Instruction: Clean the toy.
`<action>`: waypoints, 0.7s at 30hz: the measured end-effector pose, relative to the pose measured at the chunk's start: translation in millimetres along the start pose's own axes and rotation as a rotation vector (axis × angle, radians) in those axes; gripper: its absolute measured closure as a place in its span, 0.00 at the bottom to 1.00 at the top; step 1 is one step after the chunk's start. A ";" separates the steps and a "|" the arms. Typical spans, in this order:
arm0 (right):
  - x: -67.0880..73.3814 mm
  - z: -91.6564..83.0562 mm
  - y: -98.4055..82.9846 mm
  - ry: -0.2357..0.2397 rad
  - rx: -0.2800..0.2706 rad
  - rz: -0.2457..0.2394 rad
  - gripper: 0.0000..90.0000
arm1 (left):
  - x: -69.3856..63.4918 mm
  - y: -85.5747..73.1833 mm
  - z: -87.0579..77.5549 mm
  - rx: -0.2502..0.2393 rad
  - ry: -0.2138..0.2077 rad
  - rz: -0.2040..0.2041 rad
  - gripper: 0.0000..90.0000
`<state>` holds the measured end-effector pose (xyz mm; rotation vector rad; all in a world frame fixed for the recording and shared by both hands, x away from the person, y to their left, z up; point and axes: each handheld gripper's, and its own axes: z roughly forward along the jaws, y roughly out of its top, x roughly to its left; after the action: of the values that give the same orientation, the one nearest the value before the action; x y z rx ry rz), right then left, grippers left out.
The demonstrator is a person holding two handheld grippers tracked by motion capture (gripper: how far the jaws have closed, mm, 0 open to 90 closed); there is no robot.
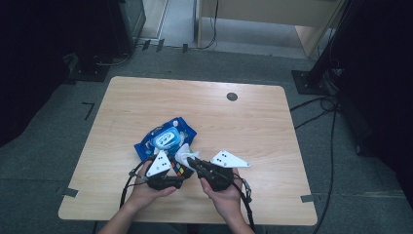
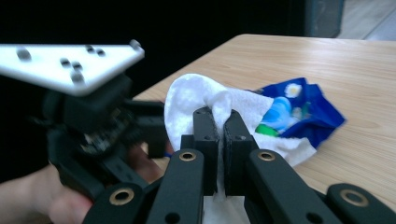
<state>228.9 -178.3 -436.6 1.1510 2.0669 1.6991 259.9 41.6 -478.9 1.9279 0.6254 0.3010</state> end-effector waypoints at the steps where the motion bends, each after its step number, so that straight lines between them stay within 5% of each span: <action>1: -3.0 -0.4 -1.0 -0.012 0.001 0.005 0.97 | 1.1 0.2 -1.0 -0.002 0.002 -0.004 0.38; 10: -24.1 3.6 -10.0 -0.109 0.016 0.076 0.97 | -19.2 1.6 8.1 0.027 -0.029 0.076 0.38; 15: -10.6 2.6 -6.5 -0.037 -0.012 0.048 0.97 | -21.3 1.8 10.7 0.031 -0.031 0.071 0.38; 21: 5.2 -1.6 -0.3 0.031 -0.035 -0.015 0.97 | -1.7 3.0 -0.9 0.001 0.003 0.003 0.38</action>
<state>224.4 -175.9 -434.8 1.1021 2.0508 1.7498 258.9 40.4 -475.7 1.9299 0.6246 0.3054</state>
